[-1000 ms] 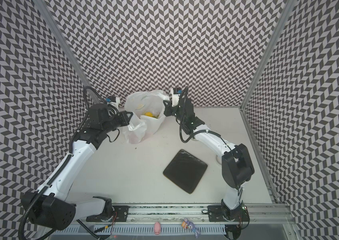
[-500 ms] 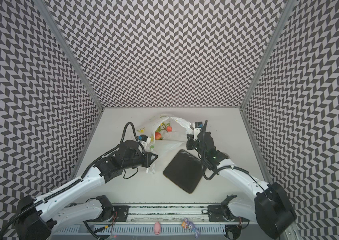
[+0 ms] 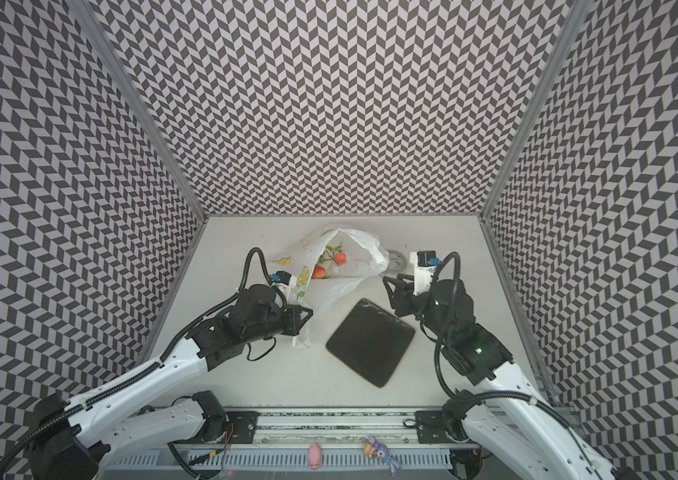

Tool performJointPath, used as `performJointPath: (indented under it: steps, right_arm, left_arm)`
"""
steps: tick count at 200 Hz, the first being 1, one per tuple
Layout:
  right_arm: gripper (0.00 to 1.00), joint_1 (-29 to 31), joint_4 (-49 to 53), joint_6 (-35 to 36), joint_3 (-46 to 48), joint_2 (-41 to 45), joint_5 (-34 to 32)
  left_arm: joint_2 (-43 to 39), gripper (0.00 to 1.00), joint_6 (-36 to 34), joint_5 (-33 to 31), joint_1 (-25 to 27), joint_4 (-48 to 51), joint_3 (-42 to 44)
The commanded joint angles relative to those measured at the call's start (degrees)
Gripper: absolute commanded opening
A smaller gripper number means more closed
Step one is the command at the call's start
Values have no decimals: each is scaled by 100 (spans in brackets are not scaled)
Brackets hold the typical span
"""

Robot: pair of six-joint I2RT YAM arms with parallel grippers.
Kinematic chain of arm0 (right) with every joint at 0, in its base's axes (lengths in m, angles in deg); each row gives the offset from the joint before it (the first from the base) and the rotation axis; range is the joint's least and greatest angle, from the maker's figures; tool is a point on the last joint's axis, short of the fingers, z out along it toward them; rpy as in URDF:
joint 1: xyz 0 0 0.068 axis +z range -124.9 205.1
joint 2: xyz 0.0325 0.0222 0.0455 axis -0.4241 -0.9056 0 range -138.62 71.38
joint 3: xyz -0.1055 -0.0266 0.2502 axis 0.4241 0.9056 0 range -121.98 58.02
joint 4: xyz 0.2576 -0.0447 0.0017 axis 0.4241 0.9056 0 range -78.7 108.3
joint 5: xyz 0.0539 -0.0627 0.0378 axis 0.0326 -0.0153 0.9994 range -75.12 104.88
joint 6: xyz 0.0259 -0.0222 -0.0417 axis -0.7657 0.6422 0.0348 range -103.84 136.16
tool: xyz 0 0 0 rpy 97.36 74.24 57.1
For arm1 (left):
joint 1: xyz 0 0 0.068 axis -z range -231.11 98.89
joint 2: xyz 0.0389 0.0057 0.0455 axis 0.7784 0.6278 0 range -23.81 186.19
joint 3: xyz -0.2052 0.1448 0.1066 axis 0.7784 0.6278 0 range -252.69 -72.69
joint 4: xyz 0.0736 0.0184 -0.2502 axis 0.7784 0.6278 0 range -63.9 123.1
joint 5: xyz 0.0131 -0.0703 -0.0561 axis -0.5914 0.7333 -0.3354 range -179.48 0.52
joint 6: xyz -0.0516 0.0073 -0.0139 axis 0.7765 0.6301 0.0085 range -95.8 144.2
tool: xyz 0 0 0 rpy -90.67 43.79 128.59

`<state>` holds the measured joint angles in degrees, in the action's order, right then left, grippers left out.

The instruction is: Take the fake fruits out of the plastic bag

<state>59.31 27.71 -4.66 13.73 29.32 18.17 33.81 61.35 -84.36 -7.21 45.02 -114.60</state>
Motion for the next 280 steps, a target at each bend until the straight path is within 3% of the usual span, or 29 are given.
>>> performJointPath:
  steps: [1, 19, 33, 78, 131, 178, 223, 280]
  right_arm:
    - [32, 754, 5, -279, -178, -215, 235]
    - [29, 1613, -550, -228, -349, -834, -277]
    - [29, 1869, -1010, -186, -535, -1473, -416]
    - [30, 1854, -2353, -574, -964, -3501, -1325]
    - [22, 1765, -2364, -1101, -1458, -5223, -1695]
    - [20, 1729, -2083, -1310, -659, -5401, -1618]
    - [22, 1734, -1967, -1360, -242, -5323, -1333]
    - [29, 1736, -2356, -1774, -282, -4539, -921]
  left_arm:
    - [-128, 0, 19, -135, 22, -201, -85]
    - [-168, 0, 39, -150, 22, -245, -67]
    - [-196, 0, 38, -180, 22, -273, -74]
    - [-348, 0, 110, -302, 22, -409, -142]
    - [-539, 0, 220, -366, 23, -290, -126]
    - [-1078, 0, 475, -605, 23, -169, 226]
    - [-1291, 0, 528, -443, 38, -103, 542]
    - [-1424, 0, 579, -503, 297, -11, 671]
